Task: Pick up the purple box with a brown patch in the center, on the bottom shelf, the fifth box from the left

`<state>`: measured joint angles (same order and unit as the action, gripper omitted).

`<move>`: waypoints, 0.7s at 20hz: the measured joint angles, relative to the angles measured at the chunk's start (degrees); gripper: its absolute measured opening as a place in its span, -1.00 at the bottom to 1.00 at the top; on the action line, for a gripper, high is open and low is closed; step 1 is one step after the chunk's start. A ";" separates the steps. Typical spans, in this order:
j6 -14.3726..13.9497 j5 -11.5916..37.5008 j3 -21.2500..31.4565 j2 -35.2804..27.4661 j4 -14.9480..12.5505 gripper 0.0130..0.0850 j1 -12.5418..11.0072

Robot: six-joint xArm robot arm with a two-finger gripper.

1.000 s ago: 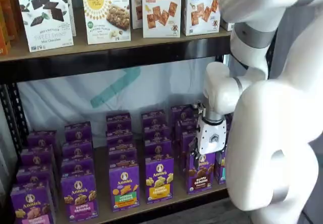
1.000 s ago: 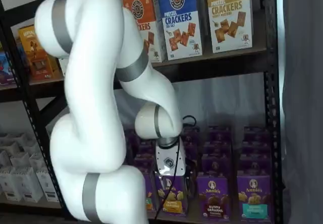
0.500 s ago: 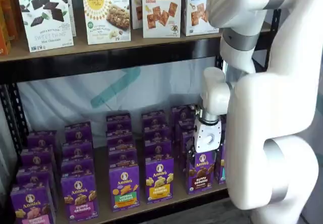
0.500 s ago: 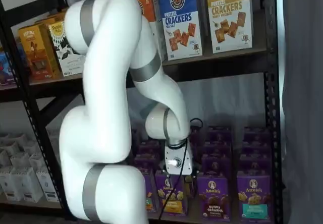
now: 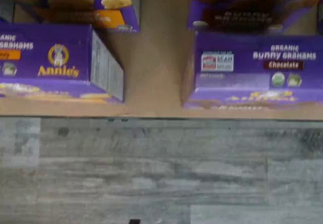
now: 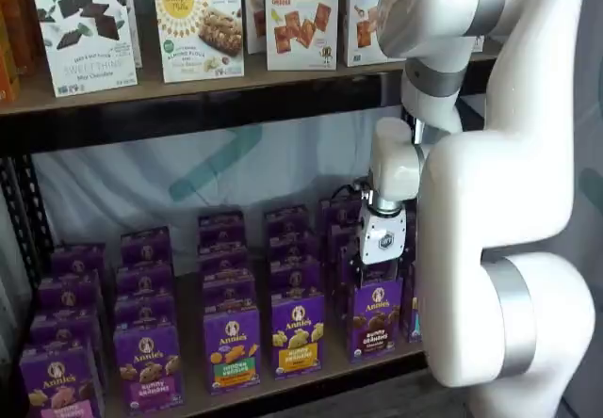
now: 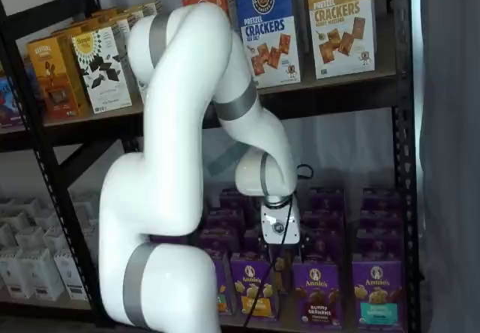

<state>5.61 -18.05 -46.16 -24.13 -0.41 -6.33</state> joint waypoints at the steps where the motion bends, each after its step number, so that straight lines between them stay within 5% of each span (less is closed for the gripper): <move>1: 0.86 -0.22 -1.17 -0.79 0.67 1.00 -0.23; 9: 1.63 0.32 -5.72 -3.93 0.83 1.00 -0.87; 14: -3.60 -0.04 -8.46 -5.73 -4.94 1.00 -1.11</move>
<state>2.01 -18.09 -54.61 -29.86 -5.35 -7.43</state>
